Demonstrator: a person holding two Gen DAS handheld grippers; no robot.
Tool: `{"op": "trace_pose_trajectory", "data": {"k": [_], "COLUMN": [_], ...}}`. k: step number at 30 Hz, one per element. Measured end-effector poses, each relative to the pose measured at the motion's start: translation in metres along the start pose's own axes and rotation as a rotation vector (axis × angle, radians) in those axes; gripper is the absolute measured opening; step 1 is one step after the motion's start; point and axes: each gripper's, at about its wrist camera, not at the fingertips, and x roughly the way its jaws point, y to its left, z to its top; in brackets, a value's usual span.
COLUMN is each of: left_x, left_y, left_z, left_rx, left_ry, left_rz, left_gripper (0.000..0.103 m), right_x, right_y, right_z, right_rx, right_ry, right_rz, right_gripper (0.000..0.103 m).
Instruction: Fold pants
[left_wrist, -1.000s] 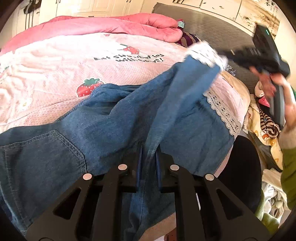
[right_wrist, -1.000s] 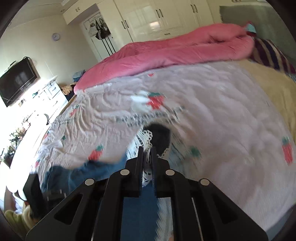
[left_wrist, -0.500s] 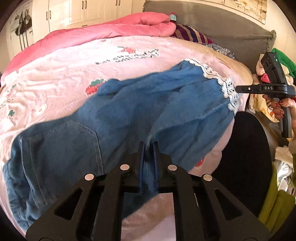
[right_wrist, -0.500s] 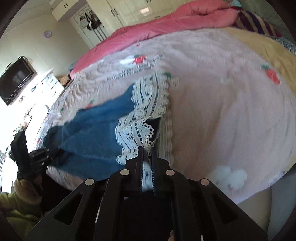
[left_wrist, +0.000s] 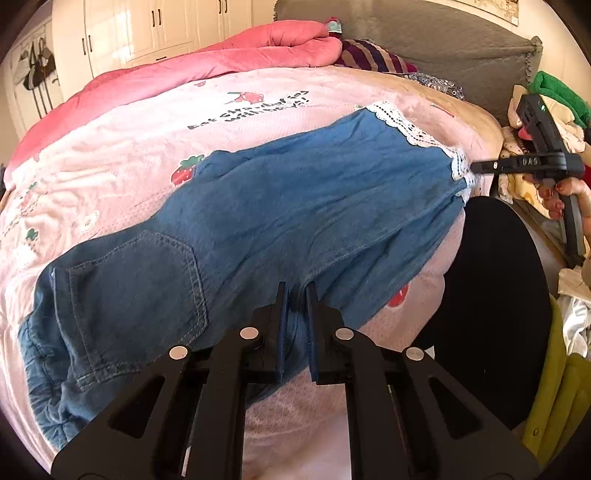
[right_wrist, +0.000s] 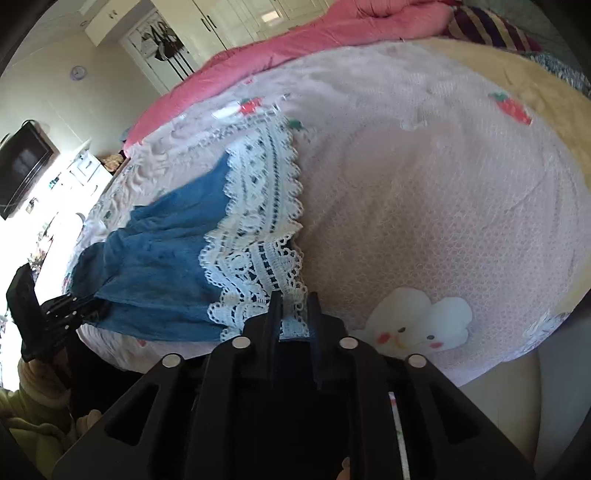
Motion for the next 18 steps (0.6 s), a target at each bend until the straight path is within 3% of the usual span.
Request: {"op": "trace_pose_trajectory", "data": {"k": [3, 5, 10, 12, 18], "left_x": [-0.010, -0.014, -0.016, -0.016, -0.002], "left_y": [0.001, 0.004, 0.005, 0.001, -0.017], "left_z": [-0.005, -0.008, -0.011, -0.009, 0.000], "left_rx": [0.017, 0.018, 0.021, 0.047, 0.084], "left_ry": [-0.011, -0.010, -0.003, -0.008, 0.010], "left_rz": [0.008, 0.021, 0.036, 0.037, 0.002], "left_gripper": [0.005, 0.009, 0.011, 0.019, 0.019], "right_x": [-0.020, -0.026, 0.001, 0.015, 0.026], "right_y": [0.013, 0.032, 0.080, 0.096, 0.106], "right_z": [0.002, 0.002, -0.007, -0.013, -0.022], "right_rx": [-0.073, -0.148, -0.372, -0.452, -0.533], "right_ry": [-0.069, -0.084, 0.004, 0.052, 0.080], "right_rz": [-0.035, -0.004, 0.035, 0.020, -0.020], "right_gripper": [0.023, 0.031, 0.035, 0.036, 0.041]}}
